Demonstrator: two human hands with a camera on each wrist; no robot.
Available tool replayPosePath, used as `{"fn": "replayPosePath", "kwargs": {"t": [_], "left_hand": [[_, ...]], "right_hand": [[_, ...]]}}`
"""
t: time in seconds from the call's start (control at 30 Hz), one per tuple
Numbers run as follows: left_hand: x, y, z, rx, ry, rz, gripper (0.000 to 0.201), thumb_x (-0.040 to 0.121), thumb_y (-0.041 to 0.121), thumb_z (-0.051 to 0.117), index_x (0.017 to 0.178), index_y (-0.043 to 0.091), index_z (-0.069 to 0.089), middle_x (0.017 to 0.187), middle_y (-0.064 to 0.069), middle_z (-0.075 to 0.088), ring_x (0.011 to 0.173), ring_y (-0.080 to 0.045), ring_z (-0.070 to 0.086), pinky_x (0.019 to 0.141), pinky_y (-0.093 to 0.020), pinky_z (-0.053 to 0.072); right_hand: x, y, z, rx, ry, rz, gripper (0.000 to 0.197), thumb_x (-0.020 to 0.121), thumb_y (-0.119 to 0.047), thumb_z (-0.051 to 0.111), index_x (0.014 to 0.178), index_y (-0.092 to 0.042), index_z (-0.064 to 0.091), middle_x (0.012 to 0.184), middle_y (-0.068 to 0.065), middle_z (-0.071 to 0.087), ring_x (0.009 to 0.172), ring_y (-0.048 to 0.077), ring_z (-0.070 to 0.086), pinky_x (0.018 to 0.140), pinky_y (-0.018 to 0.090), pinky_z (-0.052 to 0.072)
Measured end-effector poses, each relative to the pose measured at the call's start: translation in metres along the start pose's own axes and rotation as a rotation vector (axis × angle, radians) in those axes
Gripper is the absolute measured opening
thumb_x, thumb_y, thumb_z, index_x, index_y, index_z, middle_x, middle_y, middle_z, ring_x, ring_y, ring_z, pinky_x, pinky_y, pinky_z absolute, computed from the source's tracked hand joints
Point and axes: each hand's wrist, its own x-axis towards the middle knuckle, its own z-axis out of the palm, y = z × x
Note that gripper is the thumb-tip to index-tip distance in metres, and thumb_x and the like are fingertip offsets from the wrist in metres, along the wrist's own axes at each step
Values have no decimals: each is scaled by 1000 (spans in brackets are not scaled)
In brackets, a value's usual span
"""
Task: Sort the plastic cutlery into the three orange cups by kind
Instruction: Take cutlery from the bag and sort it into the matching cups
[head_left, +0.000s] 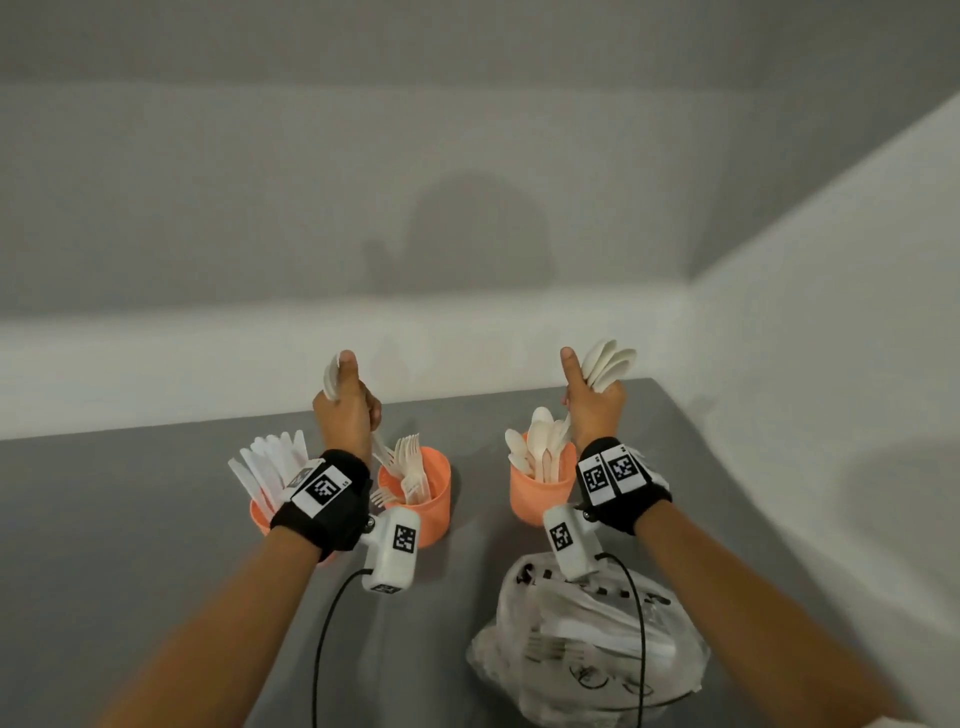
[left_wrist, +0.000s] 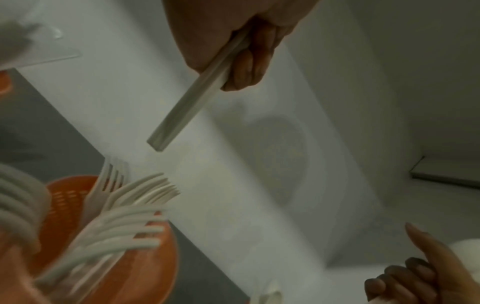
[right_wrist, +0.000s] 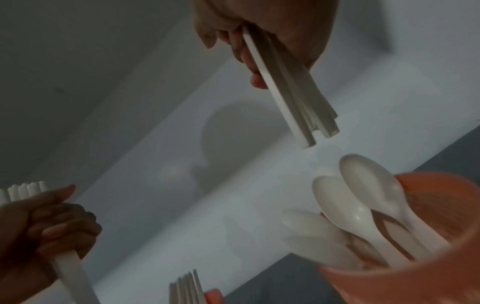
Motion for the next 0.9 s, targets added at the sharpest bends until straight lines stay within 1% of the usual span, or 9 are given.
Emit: {"fn": "replayPosePath", "kwargs": {"t": [0.17, 0.3, 0.47, 0.57, 0.67, 0.73, 0.77, 0.83, 0.9], "left_hand": [[8, -37, -3, 121, -34, -32, 50, 96, 41, 40, 54, 16, 38, 38, 7, 40, 41, -11, 43, 46, -20, 41], [7, -68, -8, 285, -165, 5, 29, 97, 20, 44, 68, 16, 50, 43, 4, 52, 44, -10, 53, 62, -34, 45], [4, -83, -13, 540, -178, 167, 4, 91, 9, 50, 94, 12, 51, 67, -5, 59, 69, -28, 61, 75, -39, 49], [4, -86, -15, 682, -208, 260, 17, 91, 6, 50, 107, 6, 52, 80, -9, 59, 72, -26, 57, 69, -31, 42], [0, -85, -16, 794, -265, 339, 19, 92, 4, 46, 109, 2, 54, 93, -14, 56, 75, -21, 52, 71, -29, 39], [0, -86, -17, 874, -319, 352, 20, 93, 6, 43, 106, -1, 57, 105, -19, 54, 82, -27, 54, 74, -30, 40], [-1, -86, -17, 904, -353, 349, 24, 94, 10, 41, 104, -3, 58, 108, -20, 53, 87, -31, 55, 77, -31, 40], [-5, -86, -17, 971, -418, 337, 42, 93, 25, 32, 104, -4, 60, 110, -21, 52, 97, -35, 54, 86, -36, 43], [-8, -85, -17, 1066, -467, 327, 55, 92, 37, 27, 113, -3, 57, 118, -21, 51, 109, -35, 50, 95, -40, 41]], "right_hand": [[3, 36, 1, -96, -20, 45, 38, 78, -36, 72, 59, -16, 46, 53, -2, 49, 51, 15, 50, 57, 30, 44], [1, 60, -1, -233, -49, 85, 22, 77, -27, 73, 76, -13, 56, 65, -5, 58, 69, 23, 61, 69, 35, 51], [-5, 69, -5, -309, -69, 26, 34, 79, -9, 63, 107, -23, 50, 74, -14, 54, 67, 2, 54, 55, 11, 41], [-6, 72, -1, -399, -111, -46, 26, 80, 0, 51, 96, -19, 59, 80, -8, 60, 72, 9, 56, 69, 23, 49], [-11, 71, 3, -529, -194, -147, 32, 84, 9, 39, 88, -7, 66, 101, 9, 59, 92, 20, 57, 66, 6, 38], [-13, 70, 1, -611, -242, -178, 36, 85, 13, 34, 94, 1, 67, 107, 11, 53, 96, 21, 53, 63, -1, 36], [-14, 70, 0, -653, -251, -196, 38, 84, 13, 34, 98, 0, 67, 112, 11, 53, 100, 21, 52, 69, -1, 36], [-15, 71, -1, -721, -258, -219, 42, 83, 12, 35, 105, -5, 66, 120, 11, 53, 113, 22, 50, 86, 11, 37], [-18, 71, -2, -747, -297, -219, 43, 85, 10, 37, 116, -5, 61, 127, 10, 51, 120, 23, 48, 87, 6, 34]]}}
